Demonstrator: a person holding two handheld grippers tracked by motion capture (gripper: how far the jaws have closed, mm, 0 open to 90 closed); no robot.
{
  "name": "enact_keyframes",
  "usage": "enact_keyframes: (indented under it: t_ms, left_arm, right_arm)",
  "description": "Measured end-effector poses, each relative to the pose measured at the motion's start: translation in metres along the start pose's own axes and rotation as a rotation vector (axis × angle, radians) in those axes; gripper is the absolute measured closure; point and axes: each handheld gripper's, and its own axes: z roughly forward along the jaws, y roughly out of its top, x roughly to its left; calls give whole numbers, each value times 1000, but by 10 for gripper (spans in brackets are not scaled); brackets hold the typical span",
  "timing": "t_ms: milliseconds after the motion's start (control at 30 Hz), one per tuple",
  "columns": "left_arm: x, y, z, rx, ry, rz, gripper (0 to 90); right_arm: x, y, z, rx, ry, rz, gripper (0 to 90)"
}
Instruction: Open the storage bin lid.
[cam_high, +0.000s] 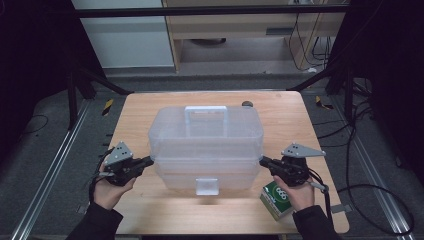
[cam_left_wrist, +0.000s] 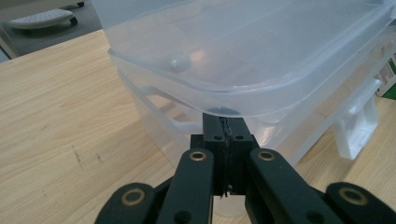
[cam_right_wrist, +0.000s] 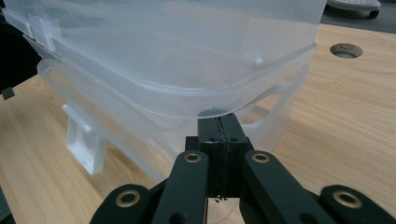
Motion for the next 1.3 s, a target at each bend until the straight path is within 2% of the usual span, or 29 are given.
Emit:
enact_keyframes:
  t_ms: [100, 500, 933, 1300]
  left_arm:
    - [0, 1, -1, -7, -8, -4, 895]
    - [1, 15, -4, -62, 26, -11, 895]
    - [4, 32, -2, -96, 55, -11, 895]
    - [7, 37, -4, -118, 56, -10, 896]
  right_arm:
    - [-1, 2, -1, -6, 0, 1, 900]
    - [-6, 16, 0, -49, 17, 23, 900]
    - [-9, 34, 1, -81, 24, 17, 900]
    - [-8, 43, 4, -93, 30, 7, 900]
